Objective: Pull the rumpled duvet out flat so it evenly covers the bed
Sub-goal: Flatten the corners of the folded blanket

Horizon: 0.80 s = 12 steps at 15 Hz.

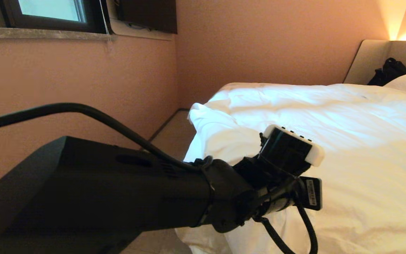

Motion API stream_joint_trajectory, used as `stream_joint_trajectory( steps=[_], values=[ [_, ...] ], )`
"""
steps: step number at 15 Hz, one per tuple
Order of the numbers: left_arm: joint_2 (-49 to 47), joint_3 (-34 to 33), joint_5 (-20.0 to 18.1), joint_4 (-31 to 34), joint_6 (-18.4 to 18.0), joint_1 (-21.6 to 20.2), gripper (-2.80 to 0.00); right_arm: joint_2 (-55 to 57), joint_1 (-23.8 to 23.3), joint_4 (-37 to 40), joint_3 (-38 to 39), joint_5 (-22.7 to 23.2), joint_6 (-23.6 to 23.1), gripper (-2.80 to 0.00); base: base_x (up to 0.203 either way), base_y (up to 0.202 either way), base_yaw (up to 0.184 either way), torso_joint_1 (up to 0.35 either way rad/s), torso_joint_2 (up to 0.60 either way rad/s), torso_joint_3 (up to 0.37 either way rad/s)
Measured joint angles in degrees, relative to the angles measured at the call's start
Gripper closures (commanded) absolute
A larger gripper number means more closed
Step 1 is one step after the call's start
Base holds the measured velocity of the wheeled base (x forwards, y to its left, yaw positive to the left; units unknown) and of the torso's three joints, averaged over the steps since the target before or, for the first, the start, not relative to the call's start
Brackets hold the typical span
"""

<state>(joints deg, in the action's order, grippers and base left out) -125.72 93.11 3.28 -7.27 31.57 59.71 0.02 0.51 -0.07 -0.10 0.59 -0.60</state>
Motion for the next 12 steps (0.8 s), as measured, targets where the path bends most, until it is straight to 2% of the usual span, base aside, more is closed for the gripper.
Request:
stream_joint_trajectory(
  steps=[10,12],
  values=[
    [-6.75,2.95,0.37,-0.97,0.26,0.07,-2.8,0.0,0.0,-0.02,0.0,0.01,0.0,0.0,0.0,0.0,0.0,0.0,0.0,0.0],
    [-7.91,2.84,0.97,-5.09,0.17,-0.32,-2.8,0.0,0.0,0.0,0.0,0.02,0.0,0.0,0.0,0.0,0.0,0.0,0.0,0.0]
  ],
)
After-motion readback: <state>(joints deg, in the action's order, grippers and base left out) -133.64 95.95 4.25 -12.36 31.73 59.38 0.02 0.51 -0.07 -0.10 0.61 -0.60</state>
